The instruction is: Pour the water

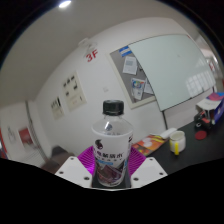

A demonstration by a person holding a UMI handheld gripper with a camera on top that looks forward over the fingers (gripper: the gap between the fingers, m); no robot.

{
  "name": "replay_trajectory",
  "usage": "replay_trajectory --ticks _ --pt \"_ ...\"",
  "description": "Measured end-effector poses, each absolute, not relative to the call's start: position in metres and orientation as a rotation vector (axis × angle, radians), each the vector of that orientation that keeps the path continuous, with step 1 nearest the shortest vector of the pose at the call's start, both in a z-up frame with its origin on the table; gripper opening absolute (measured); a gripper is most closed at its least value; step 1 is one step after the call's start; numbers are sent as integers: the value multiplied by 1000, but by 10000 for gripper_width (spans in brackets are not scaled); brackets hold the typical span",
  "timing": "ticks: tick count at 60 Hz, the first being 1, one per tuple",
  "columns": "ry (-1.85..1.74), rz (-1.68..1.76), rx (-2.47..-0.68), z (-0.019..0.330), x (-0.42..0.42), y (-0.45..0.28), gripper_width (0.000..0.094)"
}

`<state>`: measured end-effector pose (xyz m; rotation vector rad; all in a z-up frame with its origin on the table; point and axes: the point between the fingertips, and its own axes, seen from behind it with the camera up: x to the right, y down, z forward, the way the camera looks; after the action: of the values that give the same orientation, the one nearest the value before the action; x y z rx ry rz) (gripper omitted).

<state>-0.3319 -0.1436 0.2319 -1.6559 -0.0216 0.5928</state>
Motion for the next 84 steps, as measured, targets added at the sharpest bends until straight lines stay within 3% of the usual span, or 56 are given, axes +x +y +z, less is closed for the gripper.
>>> replay_trajectory --ticks 12,16,27,41,54,65,77,84 --pt "289 1235 -1456 335 -317 -63 366" --pt "459 1471 -1355 344 -298 -32 364" --pt "951 1911 -1049 308 -229 49 365" --pt "1375 2096 -783 219 -188 104 368" --pt "1392 2112 -831 211 -194 112 366" --pt "1111 1962 -1062 257 -194 109 364" --pt "557 1320 -1370 327 -150 111 368" --pt "307 785 -1451 340 -81 121 367"
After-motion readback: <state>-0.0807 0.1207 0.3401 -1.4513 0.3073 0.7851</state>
